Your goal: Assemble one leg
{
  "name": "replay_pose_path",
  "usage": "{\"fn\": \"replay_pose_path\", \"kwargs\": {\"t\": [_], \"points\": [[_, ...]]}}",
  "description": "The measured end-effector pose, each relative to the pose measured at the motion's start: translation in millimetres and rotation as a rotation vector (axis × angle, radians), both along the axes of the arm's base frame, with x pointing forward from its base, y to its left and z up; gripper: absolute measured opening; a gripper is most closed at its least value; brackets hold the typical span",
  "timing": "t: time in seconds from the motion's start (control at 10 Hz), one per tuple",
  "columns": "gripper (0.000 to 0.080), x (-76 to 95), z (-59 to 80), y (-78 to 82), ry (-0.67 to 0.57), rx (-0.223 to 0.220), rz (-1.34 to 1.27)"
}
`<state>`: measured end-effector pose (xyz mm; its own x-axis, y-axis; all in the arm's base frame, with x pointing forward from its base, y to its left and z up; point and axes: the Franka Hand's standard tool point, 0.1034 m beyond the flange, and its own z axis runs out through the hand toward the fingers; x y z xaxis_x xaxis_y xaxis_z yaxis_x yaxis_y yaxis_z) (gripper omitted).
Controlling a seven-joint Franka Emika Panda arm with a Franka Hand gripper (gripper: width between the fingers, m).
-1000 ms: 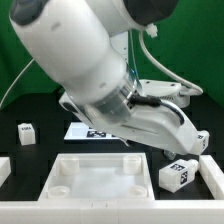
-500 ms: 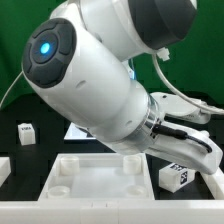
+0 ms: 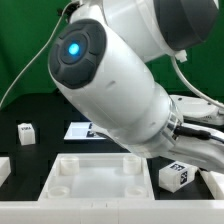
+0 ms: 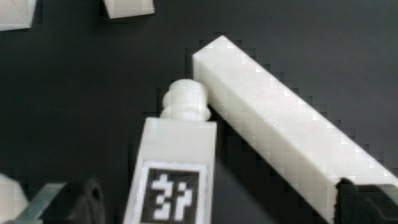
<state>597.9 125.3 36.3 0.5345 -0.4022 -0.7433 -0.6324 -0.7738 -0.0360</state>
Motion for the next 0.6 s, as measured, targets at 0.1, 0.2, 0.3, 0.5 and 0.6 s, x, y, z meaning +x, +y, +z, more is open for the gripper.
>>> {"fn": "replay_pose_path", "kwargs": {"t": [0.1,0.2,0.3,0.5,0.6], "points": [[0.0649,-0.5,-6.6,-0.6,-0.001,-0.004,-0.005],[0.0649,-2.6,-12.1,0.1,0.000,-0.007,-0.007],[0.0649,-5.6,-18.3,-0.4,0.001,-0.013,-0.013],[0.0649,-12.6,-24.9,-3.3,0.016,-0.016,-0.020],[0.0649,-12.6,-25.0,-3.3,0.016,-0.016,-0.020]]}}
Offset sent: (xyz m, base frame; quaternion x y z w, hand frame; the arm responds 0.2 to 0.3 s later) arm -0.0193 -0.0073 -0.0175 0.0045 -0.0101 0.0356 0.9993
